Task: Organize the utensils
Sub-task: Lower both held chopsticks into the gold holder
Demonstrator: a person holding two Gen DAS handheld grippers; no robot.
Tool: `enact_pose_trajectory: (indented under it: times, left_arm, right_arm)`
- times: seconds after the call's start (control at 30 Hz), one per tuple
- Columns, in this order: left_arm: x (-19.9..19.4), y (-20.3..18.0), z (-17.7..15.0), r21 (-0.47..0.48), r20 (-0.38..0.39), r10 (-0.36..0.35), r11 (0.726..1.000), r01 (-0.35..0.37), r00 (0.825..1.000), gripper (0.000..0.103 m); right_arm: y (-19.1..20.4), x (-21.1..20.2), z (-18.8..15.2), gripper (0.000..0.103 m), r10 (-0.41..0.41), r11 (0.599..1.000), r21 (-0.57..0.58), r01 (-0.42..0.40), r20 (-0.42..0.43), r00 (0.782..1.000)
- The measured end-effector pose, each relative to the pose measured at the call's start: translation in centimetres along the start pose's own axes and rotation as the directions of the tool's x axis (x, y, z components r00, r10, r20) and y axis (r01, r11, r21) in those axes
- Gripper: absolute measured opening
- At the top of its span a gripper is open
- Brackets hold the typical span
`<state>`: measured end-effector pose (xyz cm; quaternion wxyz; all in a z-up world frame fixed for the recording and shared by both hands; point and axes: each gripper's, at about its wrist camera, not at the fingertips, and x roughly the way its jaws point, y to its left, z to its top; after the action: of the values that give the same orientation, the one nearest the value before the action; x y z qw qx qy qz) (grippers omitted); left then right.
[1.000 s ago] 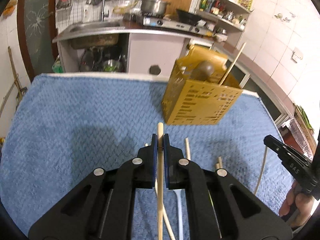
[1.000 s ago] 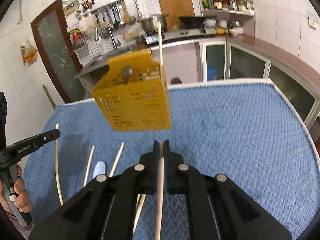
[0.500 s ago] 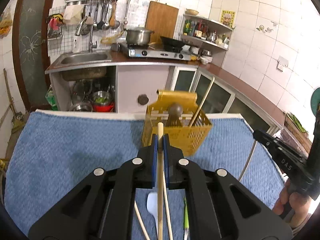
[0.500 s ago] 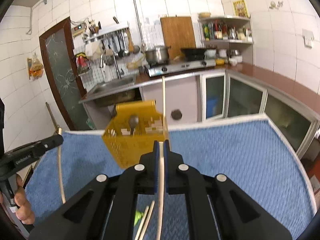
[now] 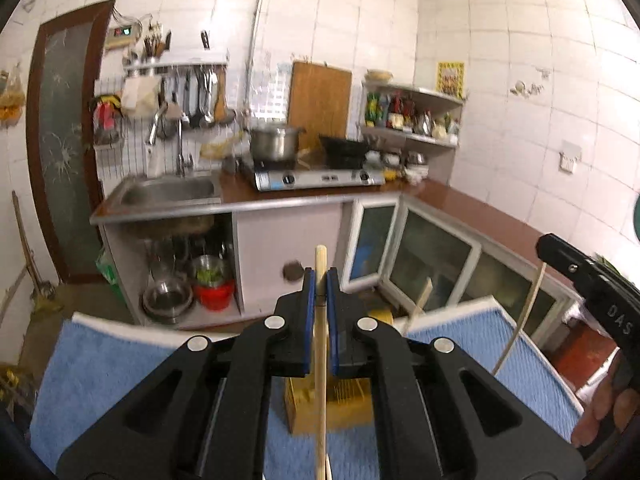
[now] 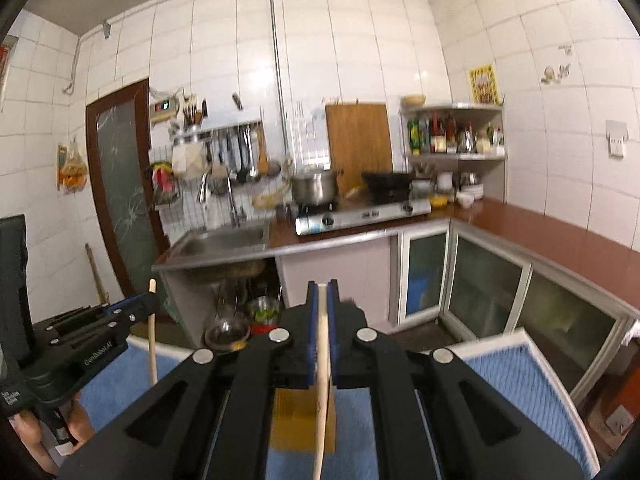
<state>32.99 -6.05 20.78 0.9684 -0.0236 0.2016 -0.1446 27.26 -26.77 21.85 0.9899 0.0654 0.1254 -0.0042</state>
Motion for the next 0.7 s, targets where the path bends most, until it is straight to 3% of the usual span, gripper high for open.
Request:
enact_pose_trajectory:
  times: [0.2, 0.37, 0.47, 0.7]
  left_arm:
    - [1.9, -0.5, 3.1, 0.002, 0.154, 0.021, 1.0, -0.021, 0.988, 0.004]
    - [3.7, -0.9, 2.8, 0.005, 0.237, 0.048, 0.999, -0.051, 0.97, 0.004]
    - [4.8, -0.7, 1.9, -0.018, 0.266, 0.066, 0.998, -0.064, 0.962, 0.004]
    - [7.5, 0.3, -1.3, -0.029, 0.217, 0.038, 0.999, -0.032, 0.975, 0.004]
  right_arm:
    - [1.0, 2.0, 2.3, 0.005, -0.002, 1.0, -0.01, 0.003, 0.104, 0.995]
    - [1.7, 3.9, 1.2, 0.005, -0.011, 0.999, -0.033, 0.017, 0.167, 0.986]
    - [1.8, 5.4, -0.2, 0.005, -0.008, 0.999, -0.03, 0.013, 0.155, 0.988]
    - [1.3, 7.6, -3.7, 0.005, -0.028, 0.999, -0.041, 0.034, 0.125, 0.992]
